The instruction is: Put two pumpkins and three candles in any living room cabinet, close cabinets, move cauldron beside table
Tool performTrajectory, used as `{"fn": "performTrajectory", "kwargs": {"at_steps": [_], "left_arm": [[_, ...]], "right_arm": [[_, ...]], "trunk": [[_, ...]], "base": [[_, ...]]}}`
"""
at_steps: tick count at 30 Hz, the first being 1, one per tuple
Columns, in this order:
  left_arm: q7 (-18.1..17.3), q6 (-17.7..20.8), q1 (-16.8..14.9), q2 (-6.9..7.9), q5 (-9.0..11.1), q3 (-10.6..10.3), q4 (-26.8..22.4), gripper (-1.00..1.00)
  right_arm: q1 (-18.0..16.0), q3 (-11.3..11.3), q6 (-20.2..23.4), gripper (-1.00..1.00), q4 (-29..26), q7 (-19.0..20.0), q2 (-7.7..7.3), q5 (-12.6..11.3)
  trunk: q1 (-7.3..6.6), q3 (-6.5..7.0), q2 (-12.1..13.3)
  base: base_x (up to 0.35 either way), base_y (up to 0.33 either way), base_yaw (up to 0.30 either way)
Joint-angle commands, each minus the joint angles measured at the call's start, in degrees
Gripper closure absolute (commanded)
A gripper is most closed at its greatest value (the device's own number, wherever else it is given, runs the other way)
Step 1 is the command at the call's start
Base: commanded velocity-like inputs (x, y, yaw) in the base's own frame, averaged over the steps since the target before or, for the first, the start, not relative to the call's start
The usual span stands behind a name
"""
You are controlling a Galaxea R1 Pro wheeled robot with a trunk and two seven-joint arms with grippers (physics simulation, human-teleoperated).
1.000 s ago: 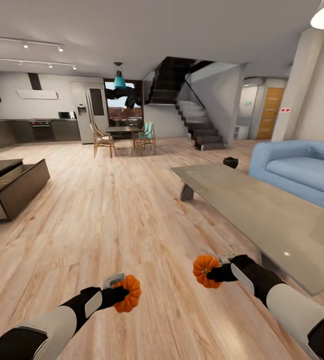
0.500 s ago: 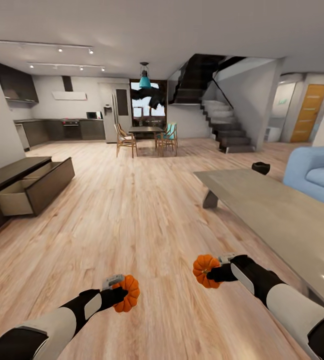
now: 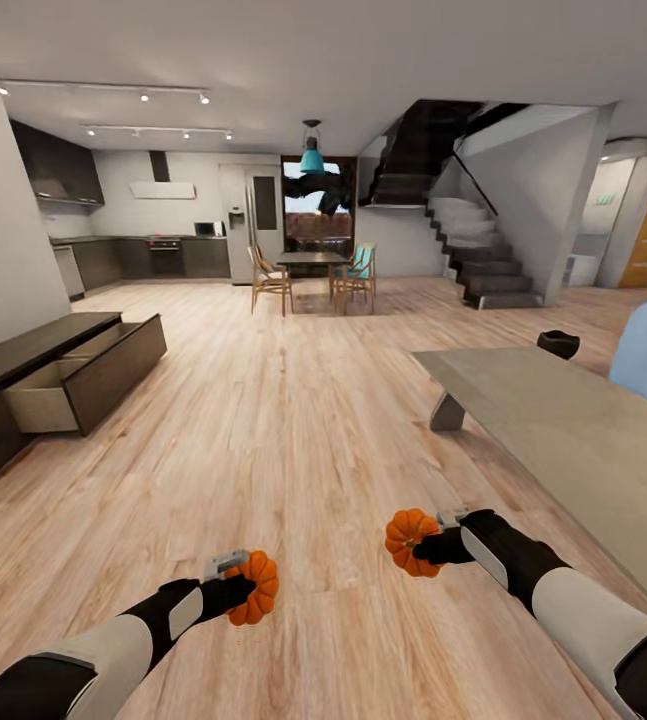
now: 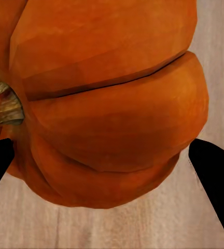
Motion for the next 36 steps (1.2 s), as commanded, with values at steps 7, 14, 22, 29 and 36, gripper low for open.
{"fn": "performTrajectory", "kwargs": {"at_steps": [7,14,22,29,36], "left_arm": [[-0.1,0.3,0.0,0.09,0.7,-0.2,0.0,1.0],[-0.1,0.3,0.0,0.09,0.7,-0.2,0.0,1.0],[-0.1,0.3,0.0,0.09,0.7,-0.2,0.7,1.0],[-0.1,0.3,-0.1,0.09,0.7,-0.2,0.9,1.0],[-0.1,0.3,-0.1,0.09,0.7,-0.2,0.9,1.0]], "right_arm": [[-0.1,0.2,0.2,1.0,-0.1,0.2,-0.05,0.0],[-0.1,0.2,0.2,1.0,-0.2,0.2,-0.05,0.0],[-0.1,0.1,0.1,1.0,-0.2,0.3,-0.05,0.0],[-0.1,0.1,0.1,1.0,-0.2,0.3,-0.05,0.0],[-0.1,0.1,0.0,1.0,-0.2,0.3,-0.05,0.0]], "trunk": [[0.02,-0.07,0.0],[0.02,-0.07,0.0],[0.02,-0.07,0.0],[0.02,-0.07,0.0],[0.02,-0.07,0.0]], "base": [[0.337,0.0,0.009],[0.337,0.0,0.0],[0.337,0.0,0.0],[0.337,0.0,0.161],[0.337,0.0,0.287]]}}
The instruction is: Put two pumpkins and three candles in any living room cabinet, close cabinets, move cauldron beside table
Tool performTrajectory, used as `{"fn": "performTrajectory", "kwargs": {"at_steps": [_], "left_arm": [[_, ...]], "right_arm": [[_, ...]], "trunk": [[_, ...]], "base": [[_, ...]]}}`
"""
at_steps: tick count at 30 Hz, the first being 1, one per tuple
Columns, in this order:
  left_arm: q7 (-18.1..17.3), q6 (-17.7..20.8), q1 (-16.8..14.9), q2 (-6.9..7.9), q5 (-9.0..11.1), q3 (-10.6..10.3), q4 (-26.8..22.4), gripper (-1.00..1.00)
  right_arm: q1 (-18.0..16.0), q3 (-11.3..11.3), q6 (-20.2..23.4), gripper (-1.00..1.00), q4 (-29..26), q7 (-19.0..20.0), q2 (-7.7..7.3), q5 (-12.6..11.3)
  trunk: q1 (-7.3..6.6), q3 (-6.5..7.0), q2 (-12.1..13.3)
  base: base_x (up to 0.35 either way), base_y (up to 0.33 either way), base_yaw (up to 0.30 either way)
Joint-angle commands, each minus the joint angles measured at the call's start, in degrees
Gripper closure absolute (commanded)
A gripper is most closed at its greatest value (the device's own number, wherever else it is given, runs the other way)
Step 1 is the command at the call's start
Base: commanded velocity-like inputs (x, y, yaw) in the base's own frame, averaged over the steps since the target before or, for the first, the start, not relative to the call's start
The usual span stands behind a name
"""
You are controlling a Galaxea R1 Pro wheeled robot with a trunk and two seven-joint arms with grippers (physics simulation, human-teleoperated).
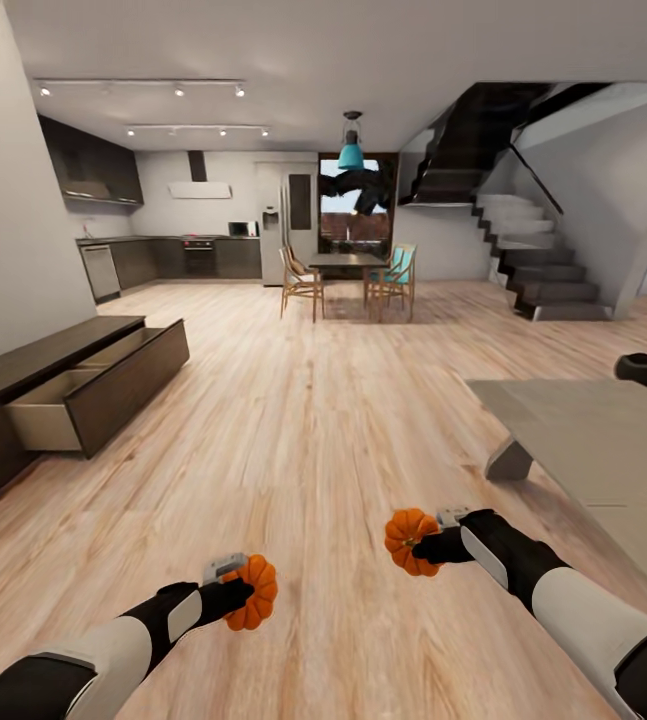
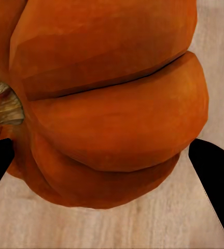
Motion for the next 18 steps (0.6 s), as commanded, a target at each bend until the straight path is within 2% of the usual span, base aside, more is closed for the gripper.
{"fn": "performTrajectory", "kwargs": {"at_steps": [1,18], "left_arm": [[-0.1,0.3,0.0,-0.01,0.7,-0.3,-0.1,1.0],[-0.1,0.3,0.0,-0.07,0.7,-0.3,0.0,1.0]], "right_arm": [[0.0,0.2,0.2,1.0,-0.1,0.2,-0.08,0.2],[0.0,0.2,0.2,1.0,-0.1,0.2,-0.08,0.2]], "trunk": [[0.02,-0.05,0.0],[0.02,-0.05,0.0]], "base": [[0.337,0.0,0.29],[0.337,0.0,0.291]]}}
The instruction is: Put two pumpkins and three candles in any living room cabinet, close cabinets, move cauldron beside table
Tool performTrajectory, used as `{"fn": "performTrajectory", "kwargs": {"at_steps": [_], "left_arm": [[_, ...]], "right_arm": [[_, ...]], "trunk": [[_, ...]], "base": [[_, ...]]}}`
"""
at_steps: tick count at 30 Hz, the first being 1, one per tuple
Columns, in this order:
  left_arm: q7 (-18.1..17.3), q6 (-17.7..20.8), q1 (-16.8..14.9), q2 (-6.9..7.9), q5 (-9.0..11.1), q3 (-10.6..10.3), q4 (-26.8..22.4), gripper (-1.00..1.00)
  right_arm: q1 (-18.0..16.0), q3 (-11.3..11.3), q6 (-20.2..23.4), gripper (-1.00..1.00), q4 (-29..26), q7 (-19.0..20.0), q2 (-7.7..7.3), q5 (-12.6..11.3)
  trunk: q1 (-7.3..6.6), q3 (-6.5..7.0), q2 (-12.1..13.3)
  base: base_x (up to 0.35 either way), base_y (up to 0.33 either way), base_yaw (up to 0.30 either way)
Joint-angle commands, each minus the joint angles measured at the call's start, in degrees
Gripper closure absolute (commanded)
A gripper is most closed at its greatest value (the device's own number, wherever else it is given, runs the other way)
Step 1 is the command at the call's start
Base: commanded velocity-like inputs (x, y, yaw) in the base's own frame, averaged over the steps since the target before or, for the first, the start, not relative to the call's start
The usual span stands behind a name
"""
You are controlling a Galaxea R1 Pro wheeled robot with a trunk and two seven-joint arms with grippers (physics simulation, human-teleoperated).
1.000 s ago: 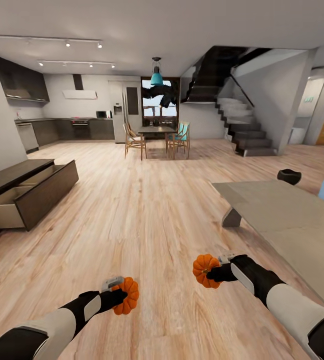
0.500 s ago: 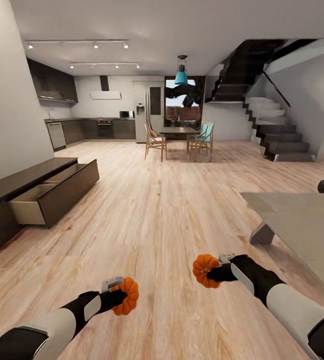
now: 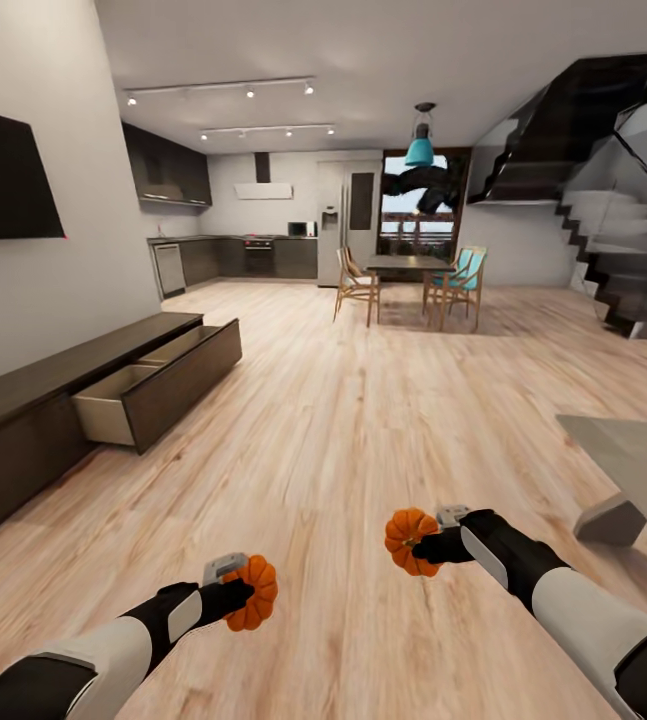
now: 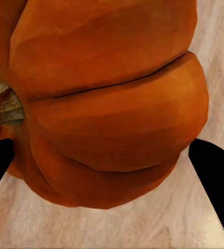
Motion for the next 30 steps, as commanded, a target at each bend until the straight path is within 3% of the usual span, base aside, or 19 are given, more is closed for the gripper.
{"fn": "performTrajectory", "kwargs": {"at_steps": [1,7,9,10,12,18,30], "left_arm": [[-0.1,0.3,-0.1,0.0,0.7,-0.3,-0.1,1.0],[0.2,0.3,-0.1,0.02,0.7,-0.2,0.0,1.0],[2.6,0.3,-0.1,0.01,0.8,-0.2,-0.1,1.0],[6.7,0.3,-0.1,-0.11,1.2,-0.2,-0.1,1.0],[7.4,0.3,0.0,-0.17,1.2,-0.2,-0.1,1.0],[7.9,0.3,0.0,-0.2,1.3,-0.2,-0.1,1.0],[7.9,0.3,0.0,-0.2,1.3,-0.2,-0.1,1.0]], "right_arm": [[0.0,0.2,0.2,1.0,-0.1,0.2,-0.08,0.2],[0.0,0.2,0.2,1.0,-0.1,0.1,-0.08,0.2],[0.0,0.2,0.2,1.0,-0.1,0.1,-0.08,0.2],[0.0,0.2,0.2,1.0,-0.1,0.1,-0.08,0.2],[0.0,0.2,0.2,1.0,-0.1,0.1,-0.08,0.2],[0.0,0.2,0.2,1.0,-0.1,0.1,-0.08,0.2],[0.0,0.2,0.2,1.0,-0.1,0.2,-0.08,0.2]], "trunk": [[0.02,-0.05,0.0],[0.02,-0.06,0.0],[0.02,-0.08,0.0],[0.02,-0.1,0.0],[0.02,-0.14,0.0],[0.02,-0.22,0.0],[0.02,-0.23,0.0]], "base": [[0.337,0.0,0.291],[0.299,0.0,0.291],[0.107,0.0,0.291],[0.018,0.0,0.291],[0.013,0.0,0.291],[0.199,0.0,0.244],[0.329,0.0,0.012]]}}
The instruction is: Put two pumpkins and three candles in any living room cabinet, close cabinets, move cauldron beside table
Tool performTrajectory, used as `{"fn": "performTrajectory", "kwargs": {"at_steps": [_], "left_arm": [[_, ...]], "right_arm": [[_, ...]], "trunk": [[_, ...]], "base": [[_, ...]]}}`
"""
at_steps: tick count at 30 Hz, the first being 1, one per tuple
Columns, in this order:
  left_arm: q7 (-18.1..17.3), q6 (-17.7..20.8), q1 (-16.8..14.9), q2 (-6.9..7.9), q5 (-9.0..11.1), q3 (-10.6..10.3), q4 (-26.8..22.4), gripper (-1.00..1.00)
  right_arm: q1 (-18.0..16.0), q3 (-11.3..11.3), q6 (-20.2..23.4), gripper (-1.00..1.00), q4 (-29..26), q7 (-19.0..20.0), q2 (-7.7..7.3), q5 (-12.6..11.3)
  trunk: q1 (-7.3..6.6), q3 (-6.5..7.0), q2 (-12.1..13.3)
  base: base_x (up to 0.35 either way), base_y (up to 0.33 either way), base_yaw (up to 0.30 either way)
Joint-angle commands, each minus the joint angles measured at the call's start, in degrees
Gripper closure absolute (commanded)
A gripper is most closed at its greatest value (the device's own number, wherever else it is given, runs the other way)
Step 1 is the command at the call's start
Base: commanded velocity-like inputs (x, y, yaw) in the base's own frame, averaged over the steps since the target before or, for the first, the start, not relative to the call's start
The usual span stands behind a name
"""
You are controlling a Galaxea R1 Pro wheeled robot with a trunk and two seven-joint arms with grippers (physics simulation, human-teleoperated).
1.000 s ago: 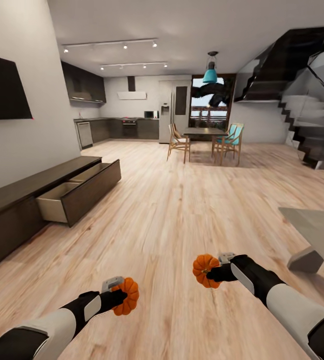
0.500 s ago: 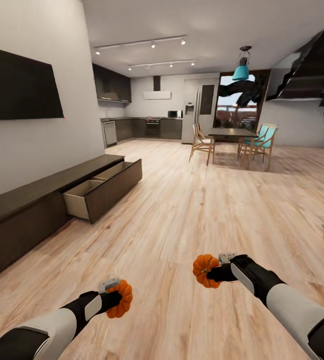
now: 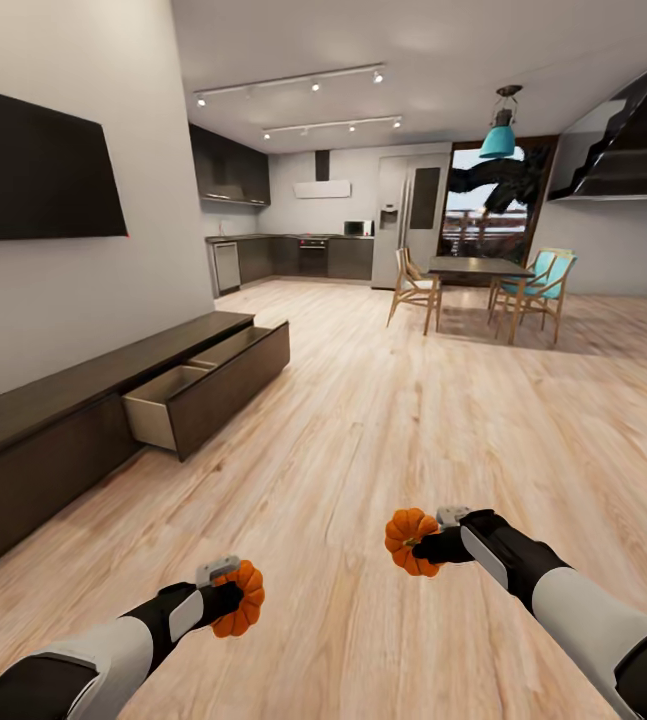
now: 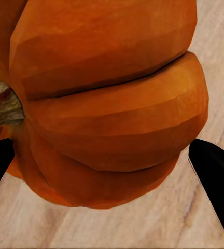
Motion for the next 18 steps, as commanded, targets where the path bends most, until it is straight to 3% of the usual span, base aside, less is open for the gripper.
{"fn": "performTrajectory", "kwargs": {"at_steps": [1,8,14,18], "left_arm": [[-0.1,0.2,0.0,0.01,0.6,-0.4,-0.1,1.0],[-0.1,0.2,0.0,0.01,0.6,-0.4,-0.1,1.0],[-0.1,0.2,0.0,-0.08,0.6,-0.5,-0.1,1.0],[-0.1,0.2,0.0,-0.08,0.6,-0.5,-0.1,1.0]], "right_arm": [[-0.1,0.2,0.2,1.0,-0.1,0.2,-0.06,0.2],[-0.1,0.2,0.0,1.0,0.1,0.0,-0.06,0.2],[0.0,0.2,-4.2,1.0,2.2,0.1,-0.06,0.2],[0.0,0.2,-4.4,1.0,2.4,0.2,-0.06,0.2]], "trunk": [[0.02,-0.05,0.0],[0.02,-0.05,0.0],[0.02,-0.05,0.0],[0.02,-0.05,0.0]], "base": [[0.332,0.0,0.0],[0.332,-0.072,0.0],[0.33,-0.157,0.0],[0.319,-0.179,0.0]]}}
